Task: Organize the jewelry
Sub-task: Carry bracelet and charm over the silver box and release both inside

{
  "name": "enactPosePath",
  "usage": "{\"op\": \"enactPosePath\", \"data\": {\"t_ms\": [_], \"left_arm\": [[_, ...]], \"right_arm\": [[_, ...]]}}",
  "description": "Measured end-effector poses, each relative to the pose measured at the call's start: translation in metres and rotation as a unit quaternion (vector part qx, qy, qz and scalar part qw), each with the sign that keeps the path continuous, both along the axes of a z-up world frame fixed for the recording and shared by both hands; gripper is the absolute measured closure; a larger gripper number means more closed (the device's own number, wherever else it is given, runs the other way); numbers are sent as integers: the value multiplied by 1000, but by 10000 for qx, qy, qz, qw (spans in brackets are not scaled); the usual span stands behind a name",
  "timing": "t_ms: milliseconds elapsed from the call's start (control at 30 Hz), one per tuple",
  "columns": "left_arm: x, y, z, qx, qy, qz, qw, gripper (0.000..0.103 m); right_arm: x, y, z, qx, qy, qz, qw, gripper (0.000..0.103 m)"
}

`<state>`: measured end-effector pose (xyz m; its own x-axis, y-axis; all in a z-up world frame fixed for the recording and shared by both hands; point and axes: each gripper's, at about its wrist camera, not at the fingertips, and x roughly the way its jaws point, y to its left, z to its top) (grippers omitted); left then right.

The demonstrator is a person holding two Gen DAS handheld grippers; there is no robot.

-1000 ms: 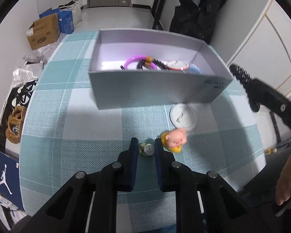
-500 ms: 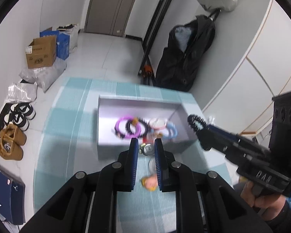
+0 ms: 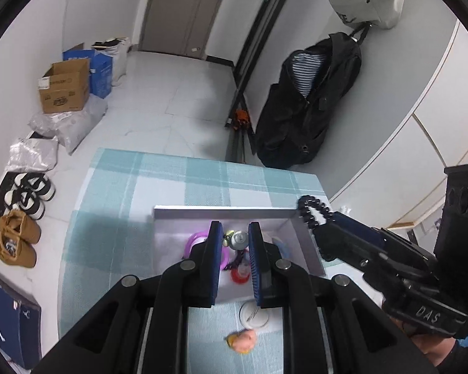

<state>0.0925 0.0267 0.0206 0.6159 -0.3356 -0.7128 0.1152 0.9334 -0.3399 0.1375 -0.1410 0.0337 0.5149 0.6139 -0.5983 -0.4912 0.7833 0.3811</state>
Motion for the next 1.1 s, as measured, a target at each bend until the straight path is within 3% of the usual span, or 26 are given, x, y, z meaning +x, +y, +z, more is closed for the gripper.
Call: {"op": "enactPosePath", "data": {"t_ms": [167,700,1100], "left_arm": [[16,-3,-12,-102,181,-38,9998,91],[45,-10,-41,-131,587,-146,9981,91],[44,-16,-44,-62,615,-272,9977,91]], "right_arm": [[17,9,-6,-219,-47,146,9996,62],[45,8,-48,-386,523,248,9976,62],[46,5,-49,-420,541,255,9973,61]]}}
